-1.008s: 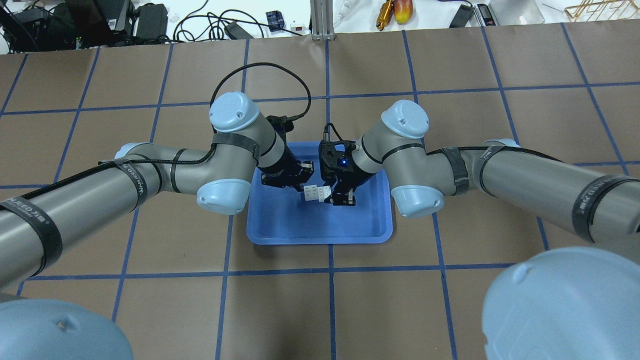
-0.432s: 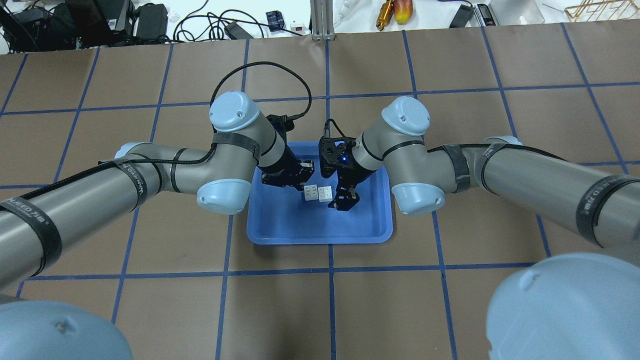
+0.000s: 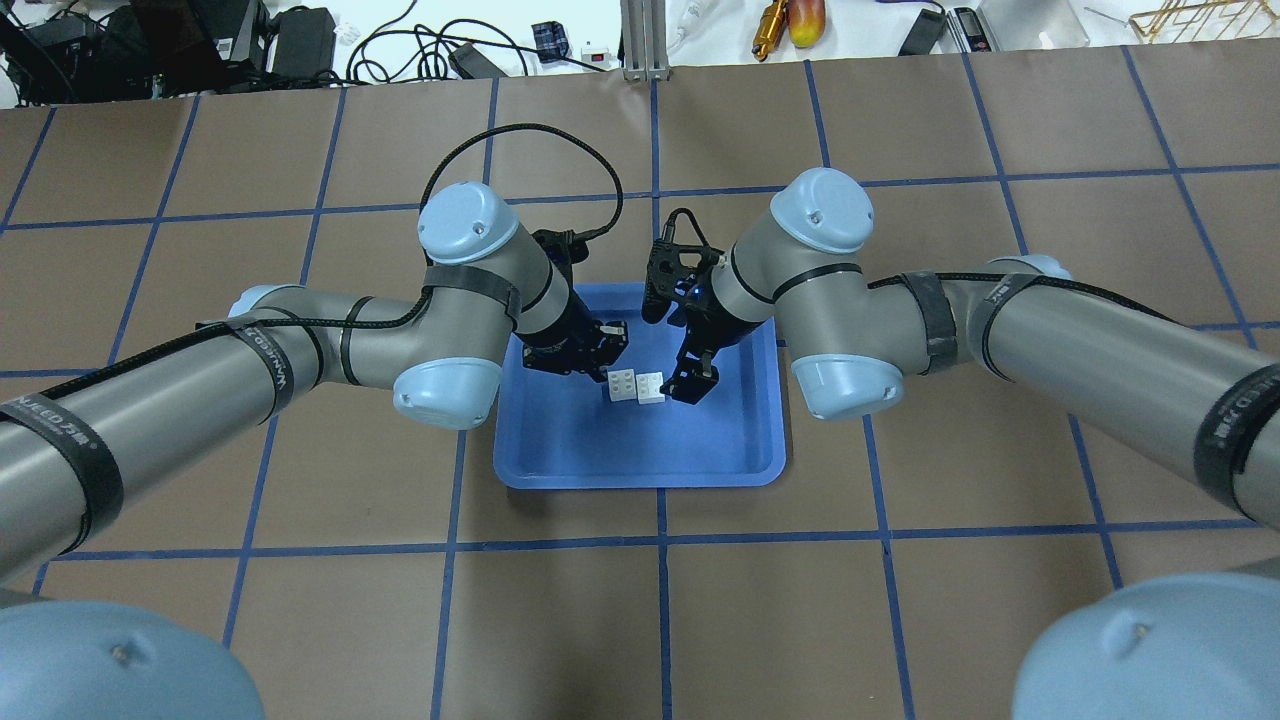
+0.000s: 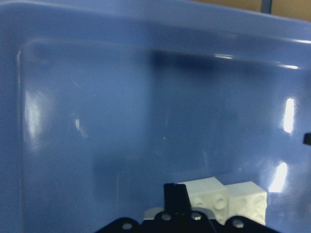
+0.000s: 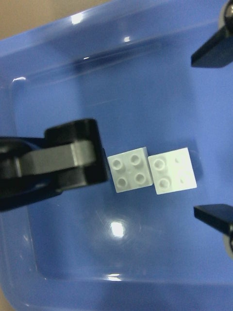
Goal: Assemble white blocks and place on blue tray
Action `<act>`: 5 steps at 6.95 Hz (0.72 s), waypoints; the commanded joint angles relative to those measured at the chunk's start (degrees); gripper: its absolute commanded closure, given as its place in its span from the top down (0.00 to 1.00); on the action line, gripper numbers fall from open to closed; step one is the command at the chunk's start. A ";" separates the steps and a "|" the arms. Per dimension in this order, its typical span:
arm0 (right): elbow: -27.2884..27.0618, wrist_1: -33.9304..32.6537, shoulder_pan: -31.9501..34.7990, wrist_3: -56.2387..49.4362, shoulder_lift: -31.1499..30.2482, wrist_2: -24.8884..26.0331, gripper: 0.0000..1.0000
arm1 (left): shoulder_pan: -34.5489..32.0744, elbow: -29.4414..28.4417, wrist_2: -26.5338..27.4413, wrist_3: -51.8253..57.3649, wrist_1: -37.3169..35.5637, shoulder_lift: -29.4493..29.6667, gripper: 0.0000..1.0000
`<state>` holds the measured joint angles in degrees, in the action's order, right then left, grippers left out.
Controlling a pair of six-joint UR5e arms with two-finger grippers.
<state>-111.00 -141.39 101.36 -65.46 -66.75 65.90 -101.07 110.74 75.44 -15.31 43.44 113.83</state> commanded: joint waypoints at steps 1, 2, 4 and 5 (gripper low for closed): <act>1.04 6.51 -1.95 9.78 -3.01 2.89 1.00 | -0.18 0.00 -0.03 -0.25 -0.02 0.07 0.02; 2.18 12.30 -3.78 16.09 -5.64 3.00 1.00 | -0.70 0.00 -0.11 -0.34 -0.02 0.07 0.02; 6.91 25.83 -8.44 24.55 -9.52 4.66 1.00 | -1.06 0.00 0.06 -0.60 0.07 0.16 0.02; 10.51 31.21 -9.94 28.07 -10.23 6.85 1.00 | -1.06 -0.09 0.06 -0.43 -0.11 -0.10 0.02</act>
<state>-104.33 -117.35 93.60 -42.12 -75.58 70.58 -102.07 110.71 75.46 -15.81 43.45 113.89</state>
